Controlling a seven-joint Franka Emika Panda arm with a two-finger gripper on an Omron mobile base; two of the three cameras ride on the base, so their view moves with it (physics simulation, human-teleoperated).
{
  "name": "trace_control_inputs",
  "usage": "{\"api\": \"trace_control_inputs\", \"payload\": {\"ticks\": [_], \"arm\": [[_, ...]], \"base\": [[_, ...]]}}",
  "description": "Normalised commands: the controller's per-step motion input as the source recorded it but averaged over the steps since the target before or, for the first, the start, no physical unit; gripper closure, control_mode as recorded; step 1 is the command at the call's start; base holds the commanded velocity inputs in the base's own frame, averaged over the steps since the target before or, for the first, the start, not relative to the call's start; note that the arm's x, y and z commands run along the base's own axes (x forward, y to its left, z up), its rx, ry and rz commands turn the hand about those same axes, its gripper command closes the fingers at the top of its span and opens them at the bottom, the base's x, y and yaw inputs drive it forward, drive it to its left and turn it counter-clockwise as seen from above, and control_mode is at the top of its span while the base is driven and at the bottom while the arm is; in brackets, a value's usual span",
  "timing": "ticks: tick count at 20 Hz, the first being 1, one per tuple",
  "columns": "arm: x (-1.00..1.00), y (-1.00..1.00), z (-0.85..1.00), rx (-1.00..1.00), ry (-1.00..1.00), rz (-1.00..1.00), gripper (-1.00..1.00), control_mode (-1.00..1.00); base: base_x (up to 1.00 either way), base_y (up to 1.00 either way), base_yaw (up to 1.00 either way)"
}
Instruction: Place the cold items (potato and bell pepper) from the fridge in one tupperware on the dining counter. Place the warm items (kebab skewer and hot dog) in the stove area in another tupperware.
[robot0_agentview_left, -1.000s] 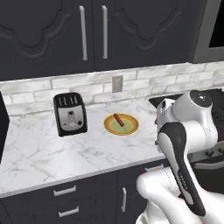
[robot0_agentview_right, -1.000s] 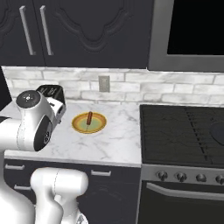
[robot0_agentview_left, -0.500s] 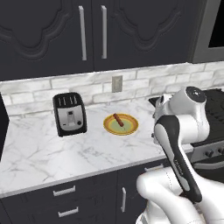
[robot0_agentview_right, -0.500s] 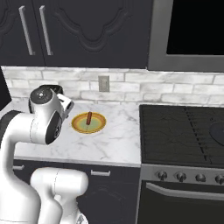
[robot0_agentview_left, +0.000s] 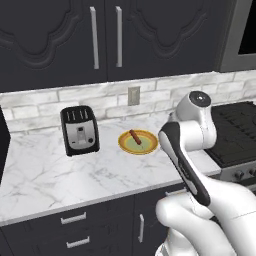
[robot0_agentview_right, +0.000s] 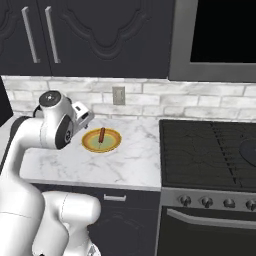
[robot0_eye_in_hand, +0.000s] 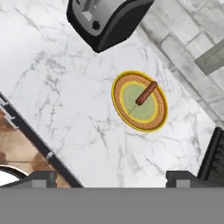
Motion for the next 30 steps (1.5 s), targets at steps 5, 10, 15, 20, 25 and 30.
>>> {"api": "trace_control_inputs", "payload": {"ticks": [5, 10, 15, 20, 25, 30], "arm": [[0.46, 0.00, -0.30, 0.20, -0.02, -0.19, -1.00, -1.00], [0.55, 0.00, -0.50, 0.19, -0.02, -0.19, -1.00, -1.00], [0.68, 0.00, -0.39, 0.18, 0.00, -0.21, -1.00, -1.00], [0.72, 0.00, -0.18, 0.16, 0.03, -0.19, -1.00, -1.00], [0.60, 0.02, -0.26, 0.12, 0.14, -0.14, -1.00, -1.00], [0.67, 0.20, -0.34, 0.04, 0.19, -0.06, -1.00, -1.00]], "base": [[0.00, 0.00, 0.00], [0.00, 0.00, 0.00], [0.00, 0.00, 0.00], [0.00, 0.00, 0.00], [0.00, 0.00, 0.00], [0.00, 0.00, 0.00]]}}
